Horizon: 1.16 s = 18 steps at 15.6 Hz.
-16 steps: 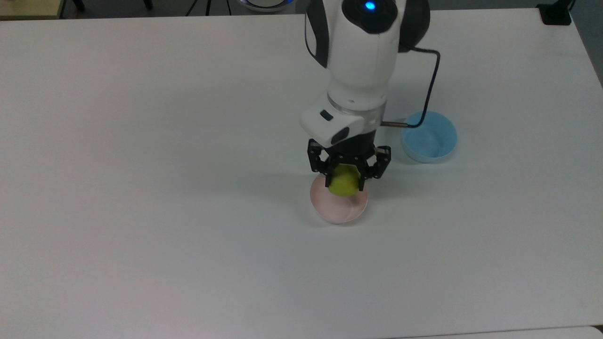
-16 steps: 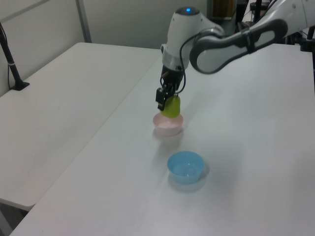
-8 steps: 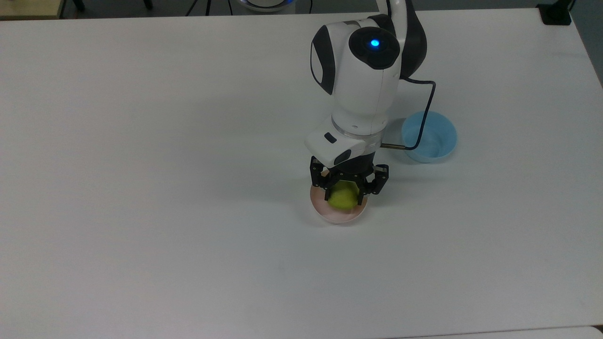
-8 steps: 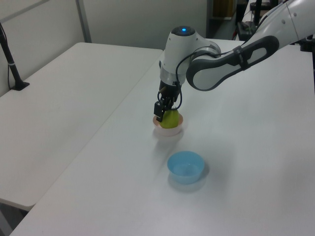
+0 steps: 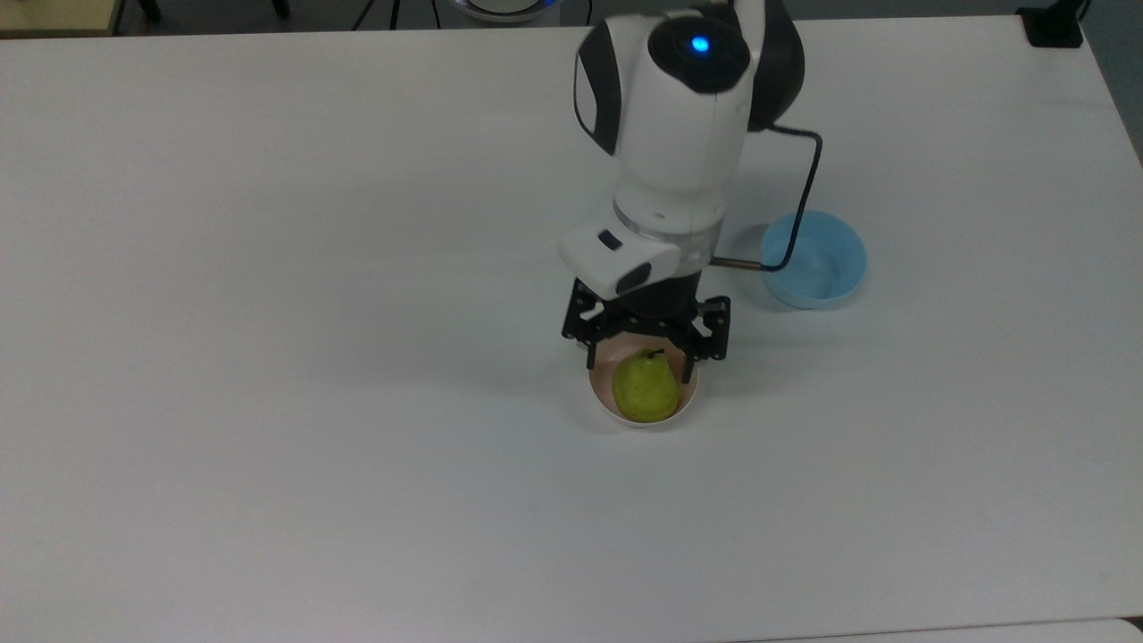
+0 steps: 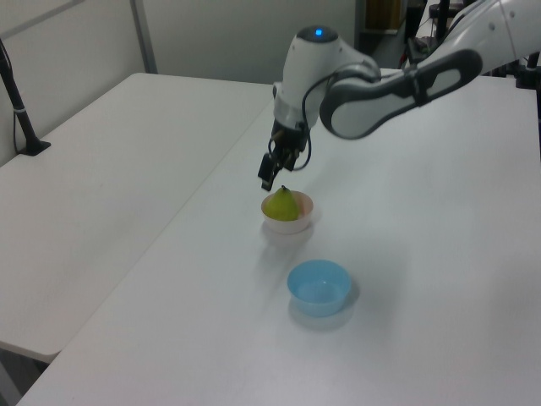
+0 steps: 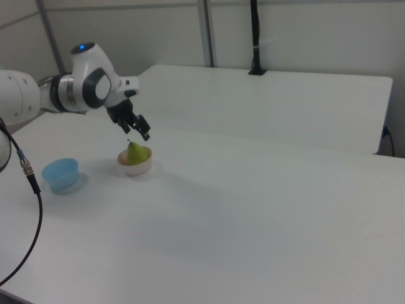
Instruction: Place the pear in the bowl
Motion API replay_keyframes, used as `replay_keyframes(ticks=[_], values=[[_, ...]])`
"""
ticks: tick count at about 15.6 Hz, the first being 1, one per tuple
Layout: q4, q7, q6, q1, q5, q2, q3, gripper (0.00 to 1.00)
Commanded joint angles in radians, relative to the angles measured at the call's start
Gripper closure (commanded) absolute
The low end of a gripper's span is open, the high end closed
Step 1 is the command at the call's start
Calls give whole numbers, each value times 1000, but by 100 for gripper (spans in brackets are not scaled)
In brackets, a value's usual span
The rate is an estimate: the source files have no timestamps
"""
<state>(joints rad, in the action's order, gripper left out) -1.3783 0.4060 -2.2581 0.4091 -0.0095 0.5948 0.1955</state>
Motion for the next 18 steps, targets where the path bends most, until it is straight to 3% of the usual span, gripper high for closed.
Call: replay_keyframes(ticks=[1, 7, 10, 14, 18], values=[[-45, 2, 159, -55, -6, -145, -17, 0], [-148, -203, 444, -320, -9, -383, -163, 0], [-205, -283, 525, -418, -9, -464, -214, 0], [-286, -315, 534, -458, -10, -527, -220, 0], [-288, -332, 562, -452, -17, -530, -209, 0]])
